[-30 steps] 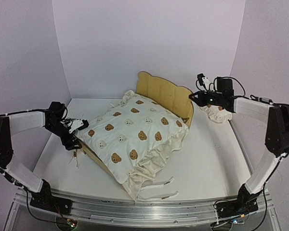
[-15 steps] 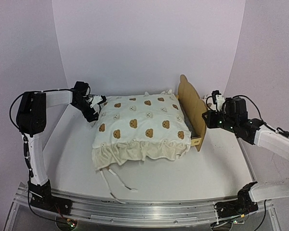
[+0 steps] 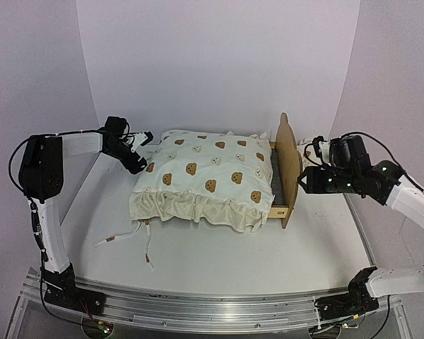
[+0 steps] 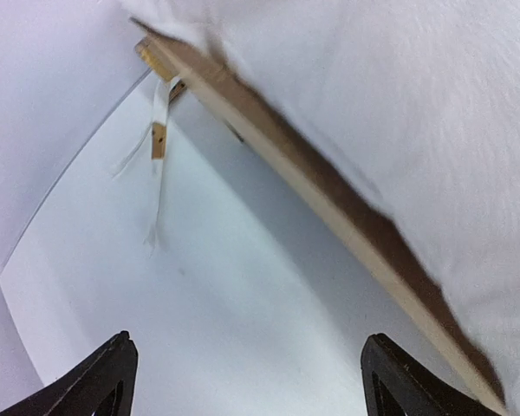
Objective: Set up the pet bed
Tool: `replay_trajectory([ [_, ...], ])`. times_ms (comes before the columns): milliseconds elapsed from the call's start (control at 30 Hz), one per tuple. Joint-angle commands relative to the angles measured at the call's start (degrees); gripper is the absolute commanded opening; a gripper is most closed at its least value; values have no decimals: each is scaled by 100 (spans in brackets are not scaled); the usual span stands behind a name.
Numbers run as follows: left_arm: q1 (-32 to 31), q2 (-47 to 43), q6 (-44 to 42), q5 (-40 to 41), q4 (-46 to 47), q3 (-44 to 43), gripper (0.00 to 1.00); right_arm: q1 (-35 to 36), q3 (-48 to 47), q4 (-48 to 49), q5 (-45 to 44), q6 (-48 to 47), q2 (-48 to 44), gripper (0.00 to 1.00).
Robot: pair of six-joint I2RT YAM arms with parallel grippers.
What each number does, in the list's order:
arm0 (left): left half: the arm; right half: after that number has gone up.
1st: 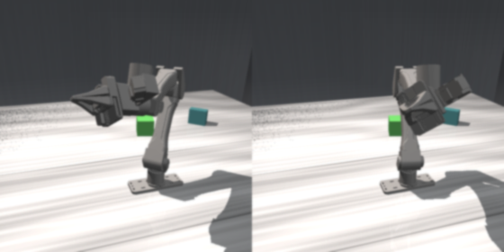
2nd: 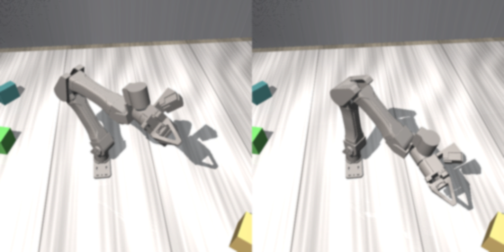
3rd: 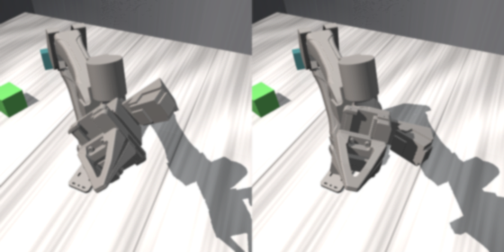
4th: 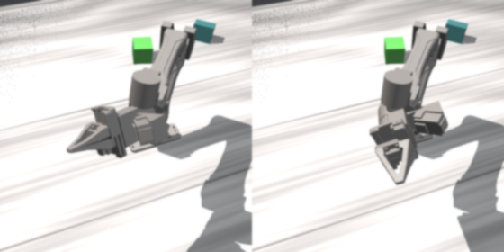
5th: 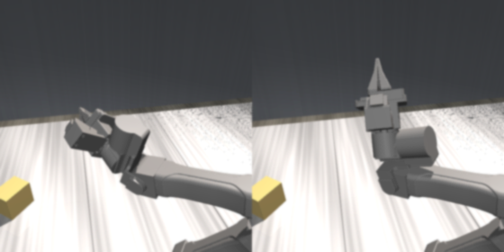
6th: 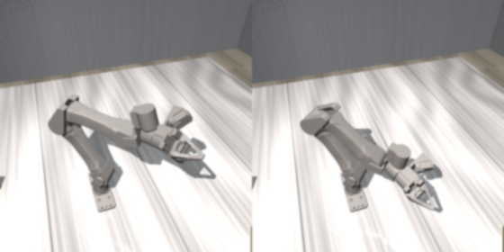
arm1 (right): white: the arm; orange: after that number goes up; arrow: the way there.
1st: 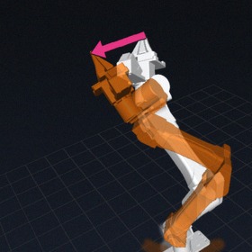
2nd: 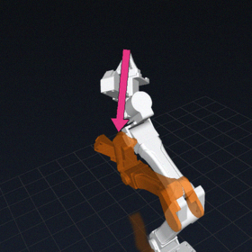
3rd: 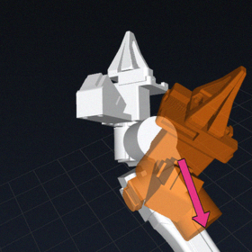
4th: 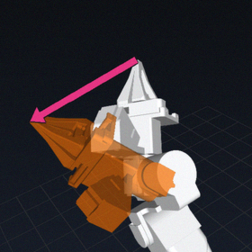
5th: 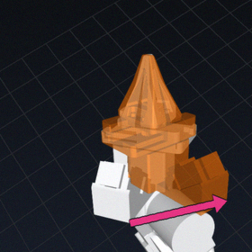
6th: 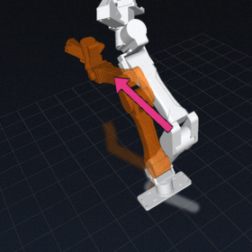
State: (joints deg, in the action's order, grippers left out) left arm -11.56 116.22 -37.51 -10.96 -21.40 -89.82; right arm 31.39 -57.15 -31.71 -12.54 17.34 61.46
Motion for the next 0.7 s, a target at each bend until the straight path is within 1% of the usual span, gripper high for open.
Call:
replay_trajectory([
  [0,606,-1110,243,-59,-268,215,92,19,-870,-984,-517,-316,-364,46],
  [100,655,-1593,32,-63,-481,293,92,17,-1408,-1445,-223,-482,-56,44],
  [167,633,-1865,-9,-441,-772,200,92,20,-1901,-1661,369,-465,290,42],
  [200,581,-1955,27,-620,-1061,42,92,60,-2091,-1696,692,-419,483,40],
  [267,313,-2120,27,-779,-1562,-174,91,277,-2508,-1701,1094,-393,918,38],
  [333,-91,-2311,-84,-686,-2016,-226,90,672,-2874,-1689,1144,-478,1377,37],
  [367,-375,-2403,-167,-569,-2183,-69,89,838,-2996,-1689,1088,-566,1567,37],
  [433,-789,-2682,-348,-486,-2379,340,88,1213,-3205,-1687,872,-621,2021,40],
  [500,-1134,-2951,-472,-349,-2352,792,88,1465,-3316,-1689,628,-576,2456,45],
  [533,-1293,-3028,-499,-204,-2273,1019,88,1530,-3337,-1685,513,-544,2655,48],
  [600,-1592,-3098,-504,81,-2184,1328,88,1583,-3384,-1681,159,-415,3110,59],
  [667,-1821,-3046,-496,189,-2204,1447,88,1588,-3454,-1654,-275,-319,3447,63],
])
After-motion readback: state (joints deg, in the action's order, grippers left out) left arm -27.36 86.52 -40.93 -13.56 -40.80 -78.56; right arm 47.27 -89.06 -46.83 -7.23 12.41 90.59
